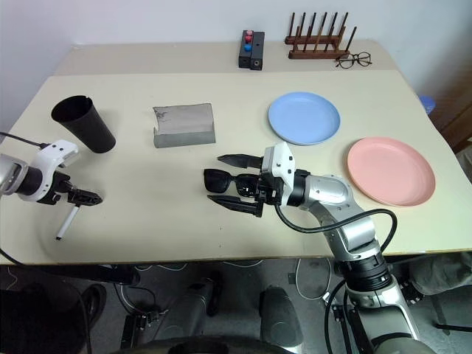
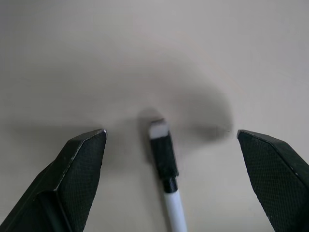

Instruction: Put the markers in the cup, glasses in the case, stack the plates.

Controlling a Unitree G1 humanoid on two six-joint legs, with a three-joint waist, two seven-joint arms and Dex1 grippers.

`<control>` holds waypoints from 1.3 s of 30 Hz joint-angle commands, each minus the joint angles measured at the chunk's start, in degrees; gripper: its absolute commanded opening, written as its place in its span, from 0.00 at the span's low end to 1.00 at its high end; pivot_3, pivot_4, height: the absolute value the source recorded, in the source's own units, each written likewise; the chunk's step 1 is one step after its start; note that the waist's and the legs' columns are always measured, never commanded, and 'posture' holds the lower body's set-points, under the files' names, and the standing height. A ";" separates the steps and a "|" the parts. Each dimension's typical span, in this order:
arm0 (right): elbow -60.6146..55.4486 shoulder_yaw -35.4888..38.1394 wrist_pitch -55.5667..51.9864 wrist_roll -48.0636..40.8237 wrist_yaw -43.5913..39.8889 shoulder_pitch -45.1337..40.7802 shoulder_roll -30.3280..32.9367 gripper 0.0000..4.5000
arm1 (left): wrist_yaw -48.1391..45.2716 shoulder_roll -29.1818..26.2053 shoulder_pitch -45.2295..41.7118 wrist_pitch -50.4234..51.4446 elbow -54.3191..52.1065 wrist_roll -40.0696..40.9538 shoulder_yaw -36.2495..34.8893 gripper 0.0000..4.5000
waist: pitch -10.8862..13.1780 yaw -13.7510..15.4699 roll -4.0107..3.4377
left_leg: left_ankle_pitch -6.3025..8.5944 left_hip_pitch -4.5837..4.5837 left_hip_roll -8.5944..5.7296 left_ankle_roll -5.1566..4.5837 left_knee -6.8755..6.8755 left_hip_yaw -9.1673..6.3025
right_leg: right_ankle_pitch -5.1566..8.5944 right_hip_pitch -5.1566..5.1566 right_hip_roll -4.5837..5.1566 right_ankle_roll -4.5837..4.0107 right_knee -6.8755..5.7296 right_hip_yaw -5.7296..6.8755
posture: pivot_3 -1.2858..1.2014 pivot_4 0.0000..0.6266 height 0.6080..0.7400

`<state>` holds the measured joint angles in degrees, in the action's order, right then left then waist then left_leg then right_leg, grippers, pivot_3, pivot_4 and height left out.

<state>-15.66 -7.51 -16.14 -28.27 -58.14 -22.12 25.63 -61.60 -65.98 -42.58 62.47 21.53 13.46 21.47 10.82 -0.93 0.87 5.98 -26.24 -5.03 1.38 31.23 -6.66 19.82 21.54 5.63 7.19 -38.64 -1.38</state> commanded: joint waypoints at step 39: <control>5.56 7.76 3.07 -2.98 6.21 -5.12 -5.16 0.87 | 21.56 20.42 -14.75 -43.68 7.72 1.84 -36.16 0.01 | 0.08 -0.15 0.13 | -0.05 -0.18 -0.03 -0.05 0.76 -0.17 | -0.04 -0.15 -0.10 0.10 -0.67 0.26 | 0.52 0.24 1.00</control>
<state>-10.34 -1.31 -14.73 -31.85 -53.66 -25.62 21.17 -42.08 -44.86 -54.23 24.71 27.45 15.50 -11.76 10.89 -1.08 1.01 5.93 -26.43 -5.06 1.33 32.00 -6.84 19.77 21.39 5.53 7.32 -39.31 -1.11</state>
